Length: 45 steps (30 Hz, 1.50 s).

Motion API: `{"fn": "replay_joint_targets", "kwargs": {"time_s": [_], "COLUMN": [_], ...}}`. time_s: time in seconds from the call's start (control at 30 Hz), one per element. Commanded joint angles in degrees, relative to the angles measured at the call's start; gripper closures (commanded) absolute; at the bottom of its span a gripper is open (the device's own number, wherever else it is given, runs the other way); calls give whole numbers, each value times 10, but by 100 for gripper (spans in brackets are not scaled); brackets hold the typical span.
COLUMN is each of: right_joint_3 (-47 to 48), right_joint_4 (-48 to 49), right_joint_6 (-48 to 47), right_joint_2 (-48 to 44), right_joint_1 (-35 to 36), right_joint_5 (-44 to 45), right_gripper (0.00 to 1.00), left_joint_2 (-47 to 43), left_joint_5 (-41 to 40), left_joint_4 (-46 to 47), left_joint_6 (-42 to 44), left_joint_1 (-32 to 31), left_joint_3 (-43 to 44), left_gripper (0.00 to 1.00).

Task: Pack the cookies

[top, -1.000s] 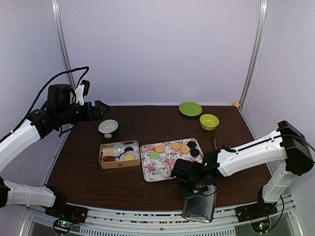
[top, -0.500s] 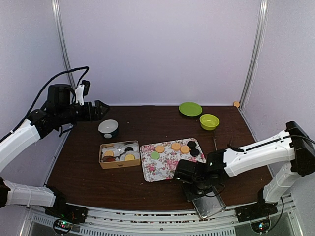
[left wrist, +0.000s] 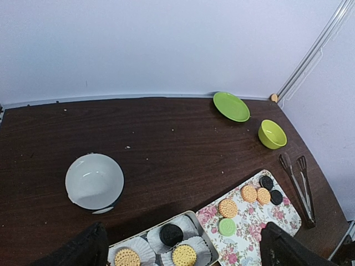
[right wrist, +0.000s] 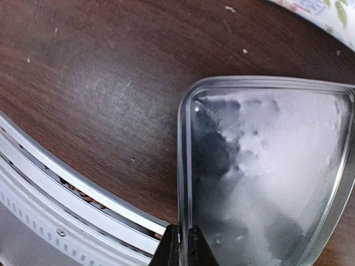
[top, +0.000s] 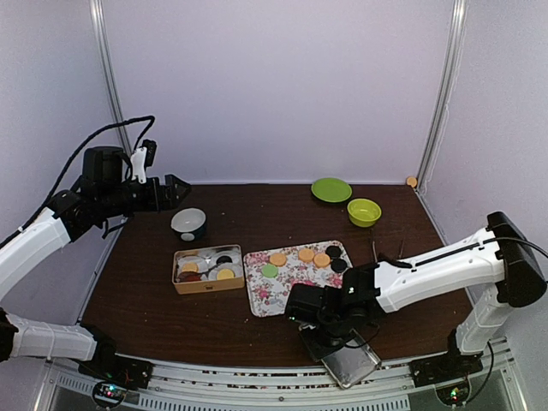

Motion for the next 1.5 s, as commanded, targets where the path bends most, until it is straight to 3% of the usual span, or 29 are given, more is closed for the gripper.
{"fn": "replay_joint_targets", "kwargs": {"time_s": [0.0,0.33,0.63,0.77,1.07,1.47], "right_joint_3": [9,14,30,27,25,191], "right_joint_4": [-20,-27,-20,-23,-29,-169], "right_joint_6": [-13,-15,-14,-15,-9,-51], "right_joint_2": [17,27,58,66,50,-69], "right_joint_1": [5,15,30,32,34,28], "right_joint_5": [10,13,7,10,22,47], "right_gripper": [89,73,71,76,100,100], "left_joint_2": [4,7,6,5,3,-1], "left_joint_5": [8,10,8,7,6,-7], "left_joint_4": [29,29,29,29,29,29], "left_joint_6": [-3,-4,-4,-4,-3,-1], "left_joint_1": [3,3,4,4,3,4], "left_joint_3": [14,13,13,13,13,13], "left_gripper": [3,2,2,2,2,2]}}
